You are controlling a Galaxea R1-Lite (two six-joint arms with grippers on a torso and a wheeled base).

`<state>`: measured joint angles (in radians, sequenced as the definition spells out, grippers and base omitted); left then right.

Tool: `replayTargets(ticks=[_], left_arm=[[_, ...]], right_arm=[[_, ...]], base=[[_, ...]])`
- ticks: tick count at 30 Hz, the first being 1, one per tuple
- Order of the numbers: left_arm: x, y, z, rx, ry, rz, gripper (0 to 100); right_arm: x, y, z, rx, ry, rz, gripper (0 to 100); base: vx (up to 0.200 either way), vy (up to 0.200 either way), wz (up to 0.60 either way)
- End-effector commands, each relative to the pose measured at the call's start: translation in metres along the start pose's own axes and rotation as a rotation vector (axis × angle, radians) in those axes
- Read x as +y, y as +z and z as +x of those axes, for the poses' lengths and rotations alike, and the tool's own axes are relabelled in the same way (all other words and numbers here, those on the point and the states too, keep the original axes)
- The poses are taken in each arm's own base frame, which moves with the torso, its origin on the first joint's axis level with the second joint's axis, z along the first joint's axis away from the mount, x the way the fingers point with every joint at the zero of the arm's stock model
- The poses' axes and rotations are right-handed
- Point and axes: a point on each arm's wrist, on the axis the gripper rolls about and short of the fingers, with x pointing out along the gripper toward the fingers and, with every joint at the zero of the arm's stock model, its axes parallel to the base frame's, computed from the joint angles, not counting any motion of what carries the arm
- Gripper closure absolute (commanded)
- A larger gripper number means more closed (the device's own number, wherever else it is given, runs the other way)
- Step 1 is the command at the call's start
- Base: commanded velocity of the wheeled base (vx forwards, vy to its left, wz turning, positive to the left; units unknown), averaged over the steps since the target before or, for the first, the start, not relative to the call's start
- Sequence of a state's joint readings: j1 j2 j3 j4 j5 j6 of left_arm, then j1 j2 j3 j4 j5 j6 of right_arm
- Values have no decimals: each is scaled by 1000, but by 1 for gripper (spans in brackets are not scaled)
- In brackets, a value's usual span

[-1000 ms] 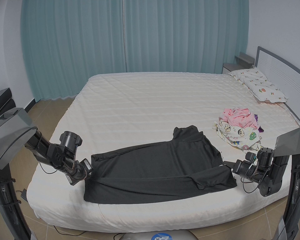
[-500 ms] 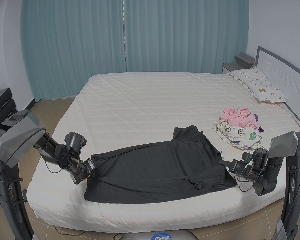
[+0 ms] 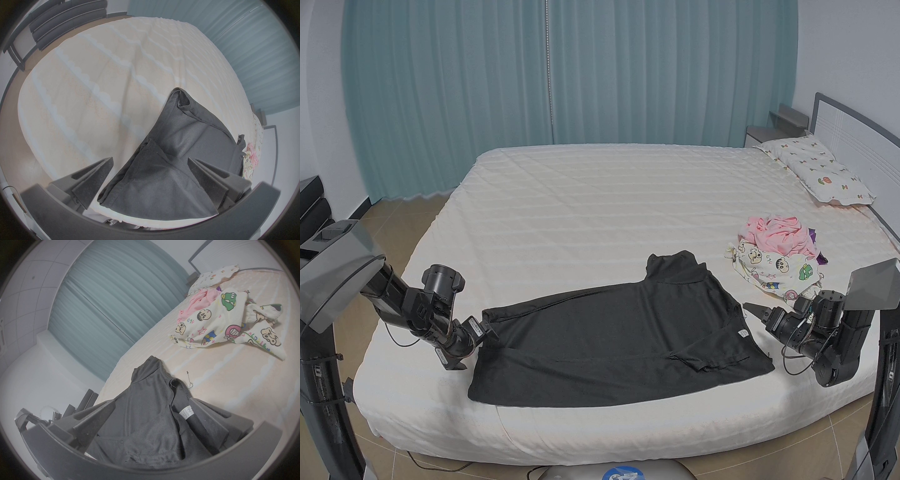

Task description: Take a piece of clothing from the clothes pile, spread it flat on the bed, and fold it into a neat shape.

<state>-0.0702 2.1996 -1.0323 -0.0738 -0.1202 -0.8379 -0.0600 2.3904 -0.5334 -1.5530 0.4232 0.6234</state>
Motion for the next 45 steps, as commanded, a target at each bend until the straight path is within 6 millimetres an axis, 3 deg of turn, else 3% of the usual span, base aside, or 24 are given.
replayTargets(ticks=[1,6,18,27,37,45], left_arm=[[6,5,-4,7,-12,-35,0],[7,5,-2,12,-11,-43,0],[7,4,-2,16,-11,-54,0],[5,8,-4,1,-21,-76,0],[5,24,-13,-48,-50,-138,0],[-14,41,-22,-116,-100,-120,0]], right_arm=[[4,5,-3,-24,13,-7,0],[10,1,-1,-9,27,-11,0],[13,-1,1,-2,34,-14,0],[13,-2,0,0,33,-13,0],[16,-8,4,11,27,-21,0],[27,-19,12,27,37,-39,0]], base=[[0,0,0],[0,0,0],[0,-200,0],[0,0,0],[120,0,0],[0,0,0]])
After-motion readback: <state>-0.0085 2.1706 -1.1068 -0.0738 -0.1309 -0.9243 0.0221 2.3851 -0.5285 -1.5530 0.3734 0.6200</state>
